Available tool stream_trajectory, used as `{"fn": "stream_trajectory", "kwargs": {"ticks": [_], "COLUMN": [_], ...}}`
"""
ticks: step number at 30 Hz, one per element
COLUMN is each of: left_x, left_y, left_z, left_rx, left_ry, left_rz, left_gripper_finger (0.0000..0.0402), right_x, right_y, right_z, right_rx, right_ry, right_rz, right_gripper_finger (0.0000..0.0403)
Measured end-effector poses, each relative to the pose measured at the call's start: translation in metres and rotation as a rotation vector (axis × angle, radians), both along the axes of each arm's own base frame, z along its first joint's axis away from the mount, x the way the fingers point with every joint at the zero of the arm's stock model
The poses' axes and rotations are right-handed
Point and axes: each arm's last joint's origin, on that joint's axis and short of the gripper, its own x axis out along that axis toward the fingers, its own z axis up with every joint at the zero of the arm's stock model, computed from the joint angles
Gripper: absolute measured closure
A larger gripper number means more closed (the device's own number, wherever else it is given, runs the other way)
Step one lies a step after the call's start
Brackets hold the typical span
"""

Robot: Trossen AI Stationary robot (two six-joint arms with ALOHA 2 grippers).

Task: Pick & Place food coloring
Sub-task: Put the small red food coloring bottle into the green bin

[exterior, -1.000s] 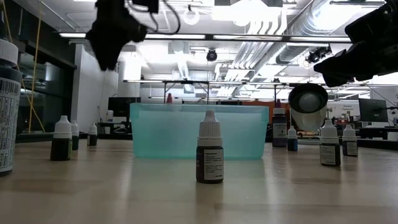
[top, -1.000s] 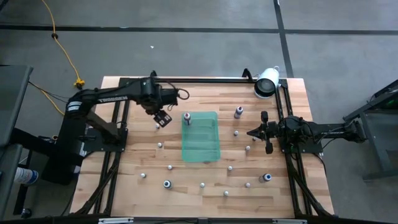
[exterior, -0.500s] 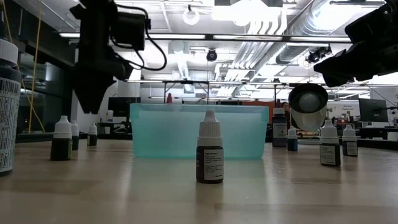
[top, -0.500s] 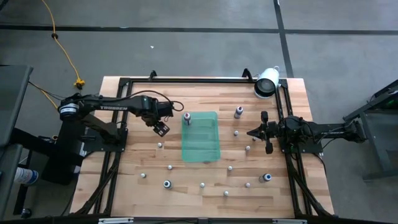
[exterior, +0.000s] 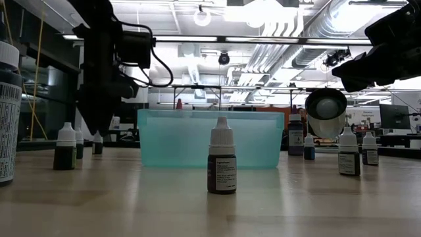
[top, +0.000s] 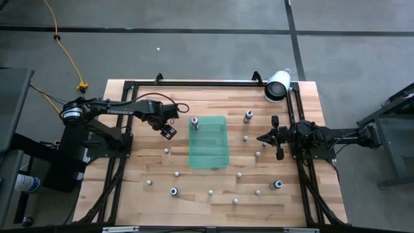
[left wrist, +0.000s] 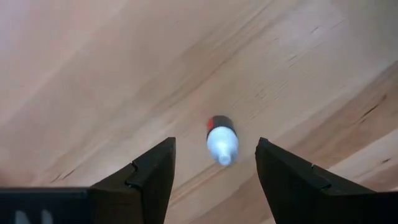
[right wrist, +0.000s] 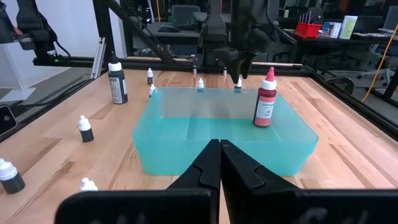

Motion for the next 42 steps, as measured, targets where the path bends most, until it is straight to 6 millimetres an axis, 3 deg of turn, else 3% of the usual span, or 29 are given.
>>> {"fn": "stream_trajectory", "kwargs": {"ticks": [7,21,42], "left_x": [-0.002,0.0,0.004], "left_y": [0.001,0.001,0.001], "left_z": [-0.004,-0.008,-0.014], "left_rx": [-0.003,-0.01,-0.043], "left_ry": [0.004,0.014,0.013], "left_rz": [-0.001,-0.015,-0.044], "left_gripper_finger": [0.0195,0.0272,0.0284], "right_x": [0.0,0.0,0.0], "right_y": [0.0,0.0,0.0], "right_z": [0.0,0.0,0.0], "right_rx": [0.0,0.0,0.0], "right_ry": [0.0,0.0,0.0], "right_rz": [0.0,0.0,0.0], "right_gripper_finger": [0.0402,0.0402,0.0402]}}
